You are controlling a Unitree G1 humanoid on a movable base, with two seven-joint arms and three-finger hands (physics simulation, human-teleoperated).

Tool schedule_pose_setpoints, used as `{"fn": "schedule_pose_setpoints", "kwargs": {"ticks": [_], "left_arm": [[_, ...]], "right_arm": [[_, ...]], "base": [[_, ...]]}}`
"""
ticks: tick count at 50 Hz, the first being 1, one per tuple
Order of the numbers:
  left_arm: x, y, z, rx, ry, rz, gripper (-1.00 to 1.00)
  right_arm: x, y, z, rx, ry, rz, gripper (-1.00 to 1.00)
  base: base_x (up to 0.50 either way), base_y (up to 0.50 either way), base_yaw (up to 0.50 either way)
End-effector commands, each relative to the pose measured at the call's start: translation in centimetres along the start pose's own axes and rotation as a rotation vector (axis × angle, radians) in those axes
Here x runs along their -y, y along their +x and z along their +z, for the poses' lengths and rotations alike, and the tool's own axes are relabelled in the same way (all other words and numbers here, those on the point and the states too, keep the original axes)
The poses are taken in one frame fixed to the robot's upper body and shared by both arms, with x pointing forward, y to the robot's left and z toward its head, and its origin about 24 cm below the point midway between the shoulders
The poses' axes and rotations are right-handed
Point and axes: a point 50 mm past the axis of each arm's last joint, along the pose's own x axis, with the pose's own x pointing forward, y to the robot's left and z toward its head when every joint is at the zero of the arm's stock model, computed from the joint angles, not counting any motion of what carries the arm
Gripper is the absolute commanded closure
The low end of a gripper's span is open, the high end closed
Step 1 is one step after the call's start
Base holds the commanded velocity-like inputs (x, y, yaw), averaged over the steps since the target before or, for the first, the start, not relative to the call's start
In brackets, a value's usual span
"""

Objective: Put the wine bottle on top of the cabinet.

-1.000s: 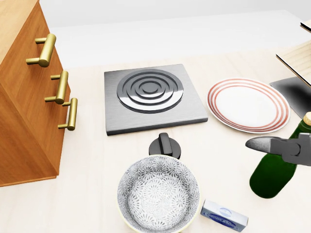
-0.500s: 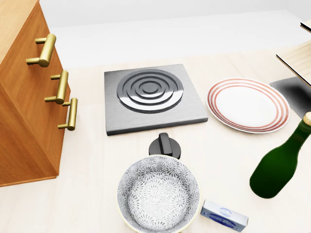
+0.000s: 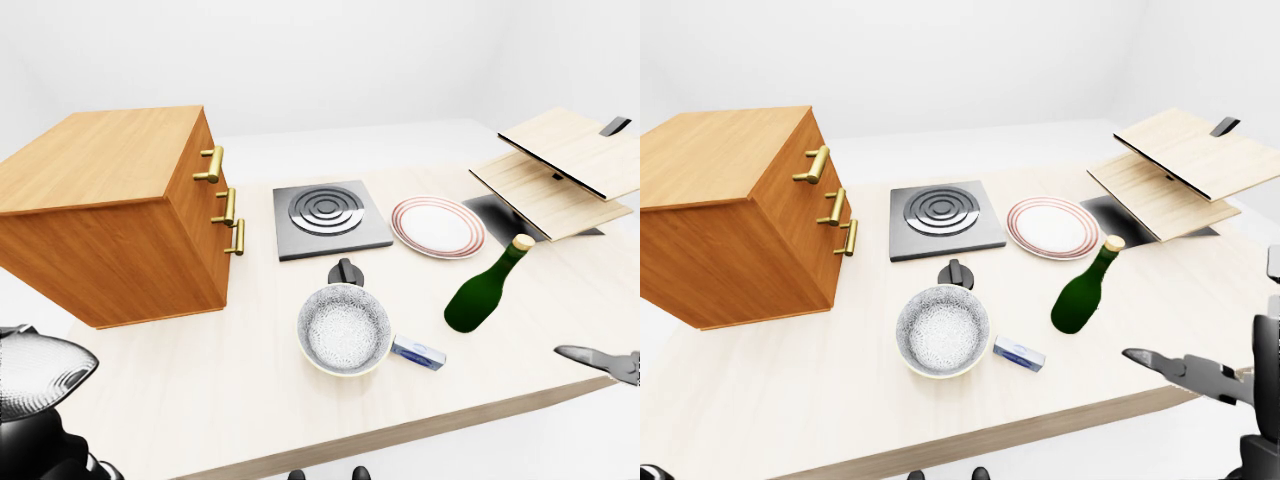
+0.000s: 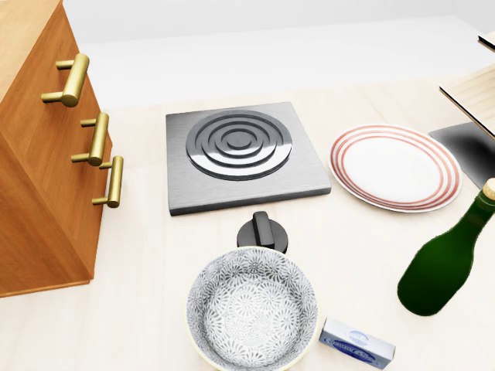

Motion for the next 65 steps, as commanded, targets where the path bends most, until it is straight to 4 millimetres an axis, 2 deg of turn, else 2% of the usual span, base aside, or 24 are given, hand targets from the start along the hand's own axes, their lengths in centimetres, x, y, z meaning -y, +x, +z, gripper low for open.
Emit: {"fn": "schedule_pose_setpoints", "kwargs": {"ticks": [1,16,31,42,51,65], "left_arm": [[0.1,0.0,0.0,0.005,-0.005,-0.003,-1.0],[0.3,-0.1,-0.4,-0.005,0.015,-0.013,-1.0],[0.4,-0.3,-0.6,-0.005,0.041,-0.026,-1.0],[0.4,-0.4,-1.0,-0.014,0.064,-0.036,-1.0],[0.2,-0.4,-1.2,-0.021,0.088,-0.039,-1.0],[0.2,-0.6,-1.8,-0.048,0.102,-0.045,-1.0]], "right_arm": [[0.3,-7.3,-2.8,-0.193,0.775,0.321,-1.0],[-0.6,-7.7,-2.7,-0.223,0.794,0.327,-1.0],[0.0,-7.9,-2.8,-0.148,0.772,0.285,-1.0],[0.2,-7.0,-2.5,-0.055,0.73,0.242,-1.0],[-0.9,-5.9,-1.8,0.012,0.704,0.235,-1.0],[-1.3,-5.6,-1.7,0.024,0.651,0.236,-1.0]], "base": [[0.0,0.0,0.0],[0.0,0.0,0.0],[0.0,0.0,0.0],[0.0,0.0,0.0],[0.0,0.0,0.0],[0.0,0.0,0.0]]}}
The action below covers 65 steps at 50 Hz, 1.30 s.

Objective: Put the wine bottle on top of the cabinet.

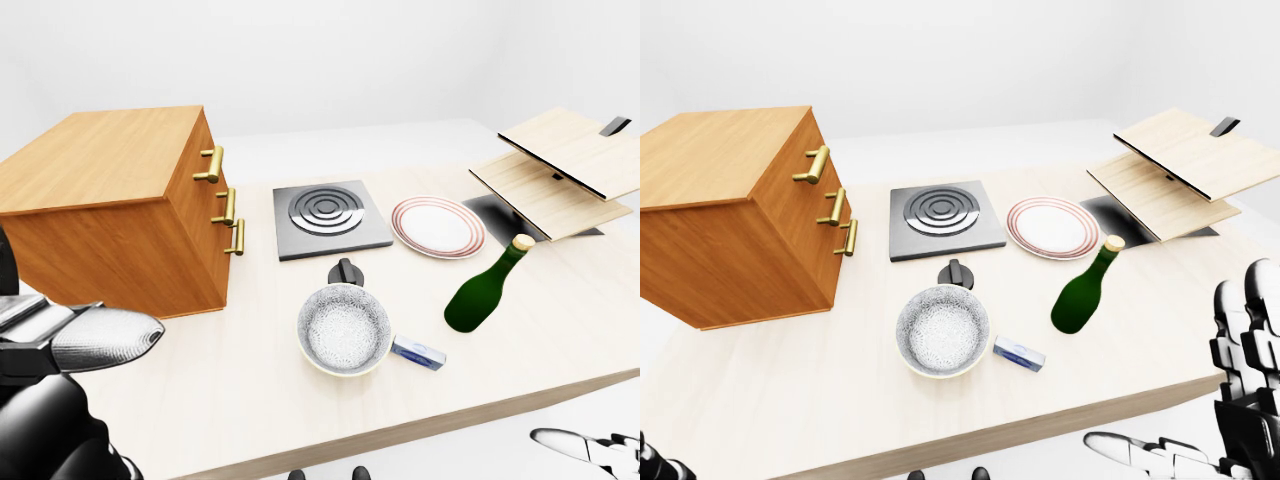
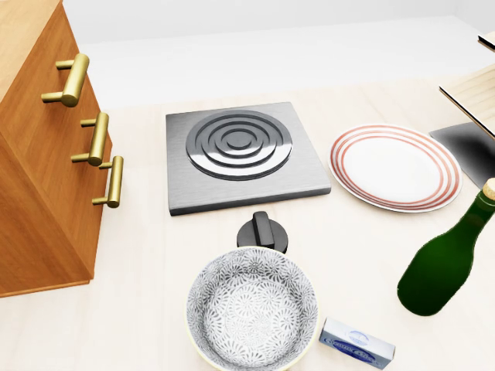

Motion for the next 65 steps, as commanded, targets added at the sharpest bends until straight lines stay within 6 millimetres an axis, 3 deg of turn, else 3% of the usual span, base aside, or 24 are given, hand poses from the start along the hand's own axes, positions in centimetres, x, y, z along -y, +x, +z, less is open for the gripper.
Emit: {"fn": "schedule_pose_setpoints", "kwargs": {"ticks": [1,17,37,65], "left_arm": [[0.0,-0.1,-0.4,-0.015,0.015,-0.006,-1.0],[0.2,-0.3,-0.5,-0.021,0.027,-0.016,-1.0],[0.0,-0.4,-0.7,-0.032,0.058,-0.022,-1.0],[0.1,-0.7,-1.7,-0.072,0.096,-0.035,-1.0]], "right_arm": [[-0.3,0.5,-0.1,0.014,-0.035,0.002,-1.0],[-0.3,0.4,-1.1,-0.023,-0.007,-0.006,-1.0],[-0.5,2.0,-2.1,0.003,0.03,-0.009,-1.0],[-0.5,2.8,-5.7,-0.094,0.129,-0.029,-1.0]], "base": [[0.0,0.0,0.0],[0.0,0.0,0.0],[0.0,0.0,0.0],[0.0,0.0,0.0]]}}
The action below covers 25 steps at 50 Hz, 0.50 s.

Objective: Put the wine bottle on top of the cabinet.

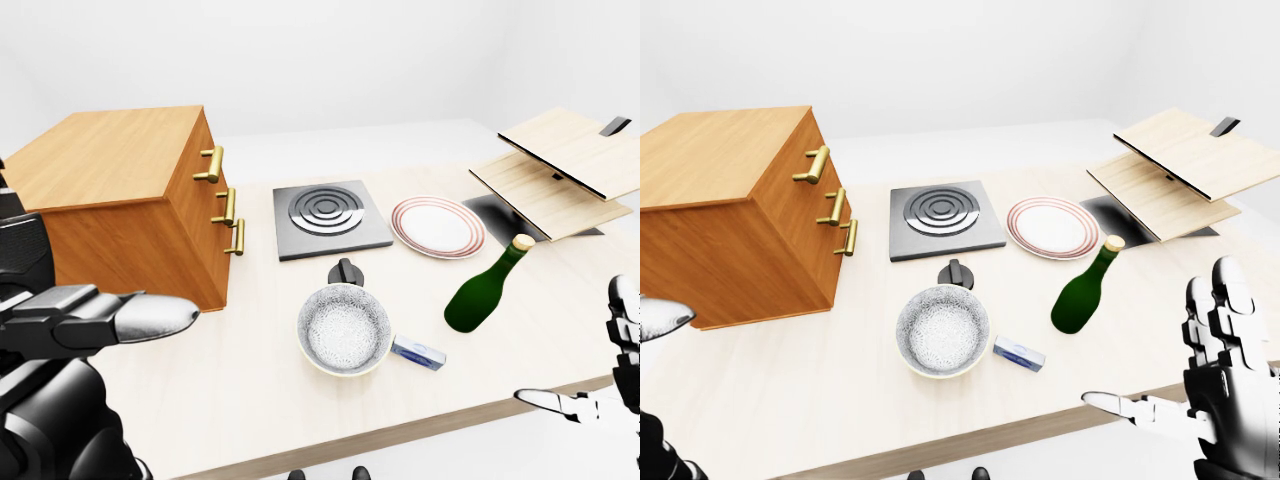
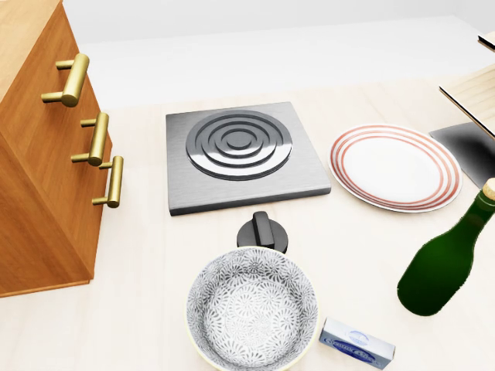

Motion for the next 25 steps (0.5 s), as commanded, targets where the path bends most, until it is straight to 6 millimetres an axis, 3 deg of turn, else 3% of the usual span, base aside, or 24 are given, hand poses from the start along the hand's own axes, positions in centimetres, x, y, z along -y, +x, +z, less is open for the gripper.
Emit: {"fn": "schedule_pose_setpoints", "kwargs": {"ticks": [1,25], "left_arm": [[0.06,-0.09,-0.27,-0.011,0.023,-0.009,-1.0],[0.08,-0.23,0.11,0.001,0.024,-0.006,-1.0]], "right_arm": [[-0.03,0.59,-1.04,-0.023,0.028,0.0,-1.0],[-0.12,1.49,-1.62,-0.023,0.046,0.007,-1.0]], "base": [[0.0,0.0,0.0],[0.0,0.0,0.0]]}}
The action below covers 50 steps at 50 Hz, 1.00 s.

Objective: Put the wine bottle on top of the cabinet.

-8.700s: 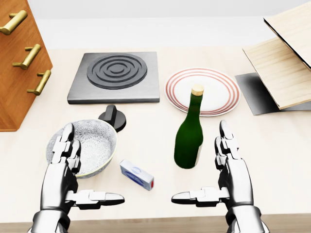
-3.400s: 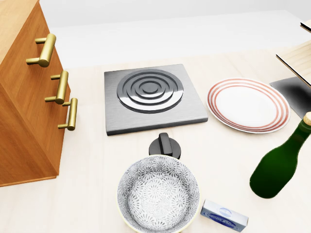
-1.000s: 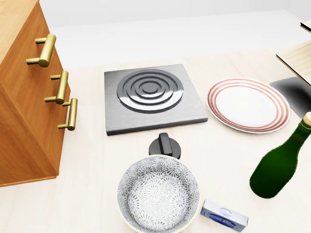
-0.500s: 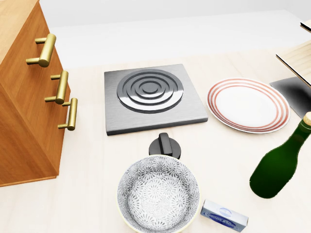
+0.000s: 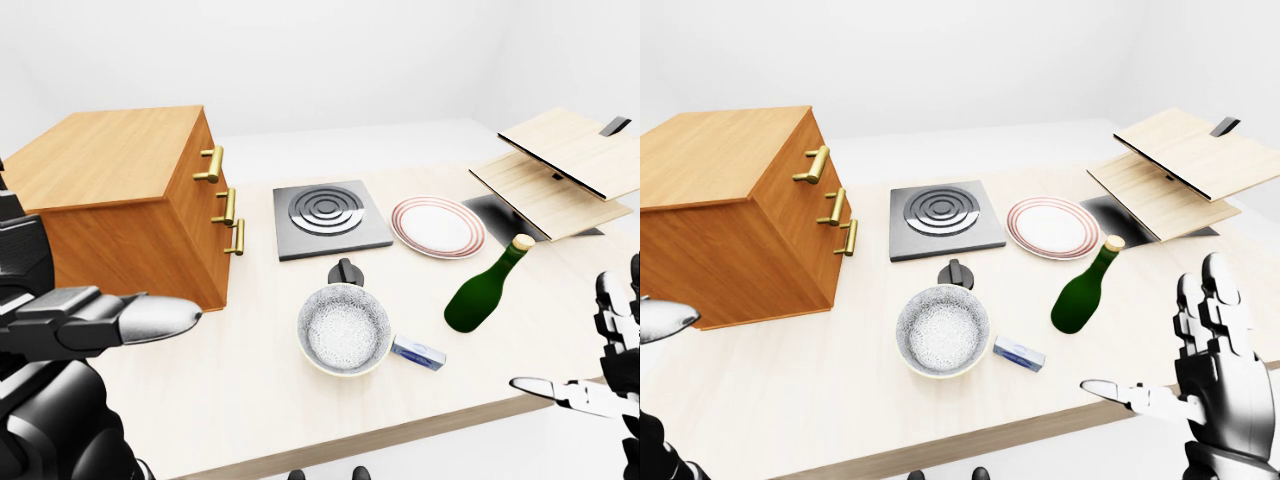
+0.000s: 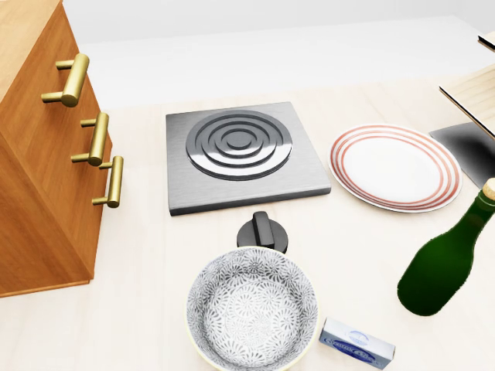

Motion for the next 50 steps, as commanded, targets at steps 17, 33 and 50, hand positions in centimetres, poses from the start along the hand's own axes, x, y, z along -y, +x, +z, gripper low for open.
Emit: {"fn": "schedule_pose_setpoints", "kwargs": {"ticks": [17,33,50], "left_arm": [[0.1,-0.3,-0.4,-0.022,0.017,-0.006,-1.0],[0.1,-0.5,-0.9,-0.049,0.027,-0.009,-1.0],[0.1,-0.7,-1.4,-0.076,0.034,-0.011,-1.0]], "right_arm": [[-0.4,2.0,-1.4,-0.008,0.052,0.005,-1.0],[-0.5,4.0,-3.5,-0.058,0.111,0.003,-1.0],[-0.7,5.0,-5.1,-0.111,0.132,0.007,-1.0]], "base": [[0.0,0.0,0.0],[0.0,0.0,0.0],[0.0,0.0,0.0]]}}
